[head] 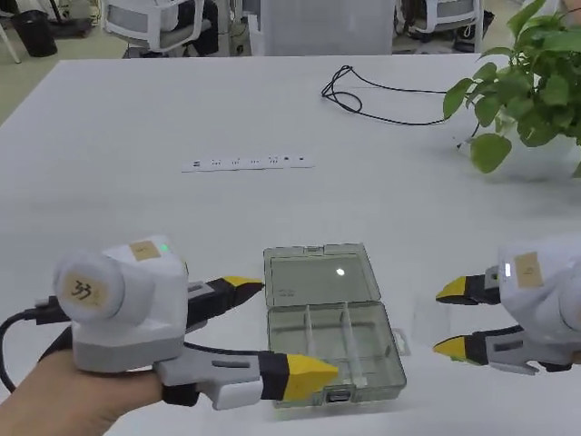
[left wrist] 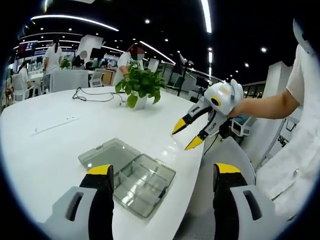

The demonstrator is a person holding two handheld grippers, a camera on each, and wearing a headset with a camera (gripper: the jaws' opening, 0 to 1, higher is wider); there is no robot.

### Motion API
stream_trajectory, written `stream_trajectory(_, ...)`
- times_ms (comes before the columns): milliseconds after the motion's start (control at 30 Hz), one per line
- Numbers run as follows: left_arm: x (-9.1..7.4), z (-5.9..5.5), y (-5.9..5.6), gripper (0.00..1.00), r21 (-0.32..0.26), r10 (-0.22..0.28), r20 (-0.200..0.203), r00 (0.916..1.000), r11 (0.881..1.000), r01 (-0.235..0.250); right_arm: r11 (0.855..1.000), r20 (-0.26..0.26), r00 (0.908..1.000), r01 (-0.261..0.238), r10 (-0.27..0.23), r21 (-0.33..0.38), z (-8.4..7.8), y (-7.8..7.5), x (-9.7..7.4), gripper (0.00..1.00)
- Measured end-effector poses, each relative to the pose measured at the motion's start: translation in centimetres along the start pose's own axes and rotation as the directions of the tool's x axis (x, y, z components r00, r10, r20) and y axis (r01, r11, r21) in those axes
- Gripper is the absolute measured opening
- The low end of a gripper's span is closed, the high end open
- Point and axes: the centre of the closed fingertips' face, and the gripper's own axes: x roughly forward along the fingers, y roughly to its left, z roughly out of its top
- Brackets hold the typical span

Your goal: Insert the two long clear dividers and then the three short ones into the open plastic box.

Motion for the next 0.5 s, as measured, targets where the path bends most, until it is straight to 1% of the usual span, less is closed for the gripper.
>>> stream_trajectory(67,0.4,0.4,-0.5,0.79,-0.042,-0.021,0.005,0.9998,0.999,0.021,1.0,0.001,1.0,0.009,-0.009,-0.013,0.6,0.2,-0.4,0.32)
stream_trajectory(133,0.7,0.8,-0.8,0.75,-0.054,-0.034,0.021,0.9992,0.998,0.035,0.999,0.006,0.9998,0.021,-0.021,-0.025,1.5,0.5,-0.9,0.32)
stream_trajectory(167,0.9,1.0,-1.1,0.72,-0.077,-0.041,0.024,0.9989,0.996,0.043,0.999,0.01,0.9997,0.025,-0.025,-0.027,1.9,0.5,-1.1,0.32)
stream_trajectory(233,1.2,1.0,-1.7,0.65,-0.141,-0.067,0.019,0.9976,0.988,0.069,0.999,0.021,0.9992,0.035,-0.034,-0.033,2.9,0.7,-1.6,0.32)
stream_trajectory(267,1.4,1.3,-1.9,0.61,-0.159,-0.081,0.029,0.9963,0.984,0.085,0.998,0.026,0.9989,0.041,-0.04,-0.038,3.5,0.8,-1.9,0.32)
stream_trajectory(300,1.5,1.5,-2.1,0.58,-0.16,-0.084,0.038,0.9957,0.983,0.089,0.998,0.029,0.9987,0.044,-0.043,-0.041,3.8,0.9,-2.1,0.32)
stream_trajectory(333,1.7,1.7,-2.4,0.56,-0.177,-0.094,0.044,0.9946,0.979,0.101,0.998,0.034,0.9983,0.05,-0.048,-0.047,4.4,1.0,-2.3,0.32)
stream_trajectory(433,2.2,1.9,-3.1,0.52,-0.214,-0.126,0.055,0.9905,0.967,0.135,0.995,0.038,0.9976,0.061,-0.059,-0.077,5.3,1.1,-2.6,0.32)
stream_trajectory(500,2.6,1.9,-3.5,0.47,-0.254,-0.14,0.061,0.9882,0.955,0.151,0.993,0.031,0.9974,0.068,-0.065,-0.093,5.8,1.2,-2.8,0.32)
